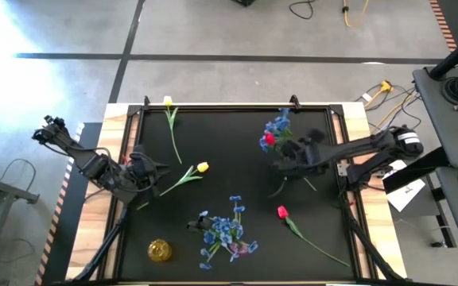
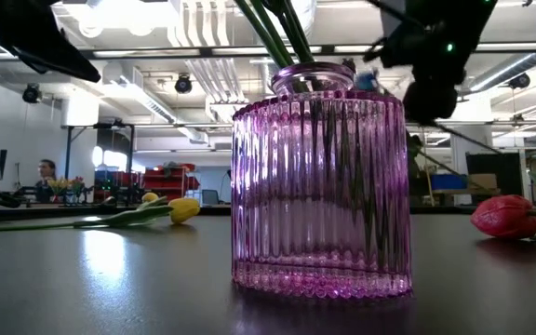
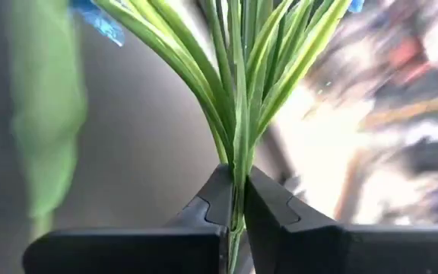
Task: Sort flowers into vase by color
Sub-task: Put the blue flowers into the violet vase
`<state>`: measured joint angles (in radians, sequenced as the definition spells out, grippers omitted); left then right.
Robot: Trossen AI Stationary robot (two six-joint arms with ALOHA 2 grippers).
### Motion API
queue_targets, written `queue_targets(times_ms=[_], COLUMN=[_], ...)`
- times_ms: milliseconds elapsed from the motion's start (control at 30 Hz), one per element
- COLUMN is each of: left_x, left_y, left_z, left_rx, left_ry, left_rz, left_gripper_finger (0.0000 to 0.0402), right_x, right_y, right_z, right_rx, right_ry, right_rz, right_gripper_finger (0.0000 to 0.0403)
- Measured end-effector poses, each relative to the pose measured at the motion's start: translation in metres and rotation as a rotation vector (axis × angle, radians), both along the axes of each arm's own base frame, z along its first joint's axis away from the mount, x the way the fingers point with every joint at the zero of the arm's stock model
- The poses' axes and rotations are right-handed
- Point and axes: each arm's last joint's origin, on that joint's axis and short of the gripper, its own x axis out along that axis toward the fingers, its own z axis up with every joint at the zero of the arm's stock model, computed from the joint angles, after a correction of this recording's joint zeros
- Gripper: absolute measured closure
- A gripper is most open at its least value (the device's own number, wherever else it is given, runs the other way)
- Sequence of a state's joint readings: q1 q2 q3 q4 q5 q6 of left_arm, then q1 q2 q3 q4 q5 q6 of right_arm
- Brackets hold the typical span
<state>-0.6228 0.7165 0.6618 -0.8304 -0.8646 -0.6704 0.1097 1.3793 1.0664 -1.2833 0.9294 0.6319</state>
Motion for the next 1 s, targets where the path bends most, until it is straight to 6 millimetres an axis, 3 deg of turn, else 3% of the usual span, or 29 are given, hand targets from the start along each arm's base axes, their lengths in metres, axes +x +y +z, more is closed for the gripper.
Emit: queue_targets(times_ms=[133,400,533,767,867,1000], left_x=[0.000,0.000,0.000,-0.002,-0.003,-0.005], left_y=[0.000,0.000,0.001,0.004,0.008,0.012], left_z=[0.008,0.020,0.020,0.025,0.035,0.050], left_rx=[-0.007,0.037,0.064,0.149,0.204,0.248], left_ry=[-0.018,-0.015,-0.011,-0.013,-0.030,-0.036], left_rz=[-0.006,-0.043,-0.045,-0.016,0.025,0.046], left_gripper_finger=[0.0325,0.0325,0.0325,0.0319,0.0311,0.0297], right_x=[0.009,0.024,0.031,0.037,0.035,0.021], right_y=[0.021,0.048,0.052,0.060,0.060,0.055], right_z=[-0.001,0.006,0.022,0.059,0.079,0.103], right_rx=[-0.157,-0.448,-0.503,-0.700,-0.709,-0.599], right_ry=[0.146,0.265,0.272,0.555,0.386,-0.247], right_rz=[0.163,0.352,0.385,0.508,0.455,0.250], right_gripper_finger=[0.0389,0.0390,0.0390,0.0390,0.0390,0.0390])
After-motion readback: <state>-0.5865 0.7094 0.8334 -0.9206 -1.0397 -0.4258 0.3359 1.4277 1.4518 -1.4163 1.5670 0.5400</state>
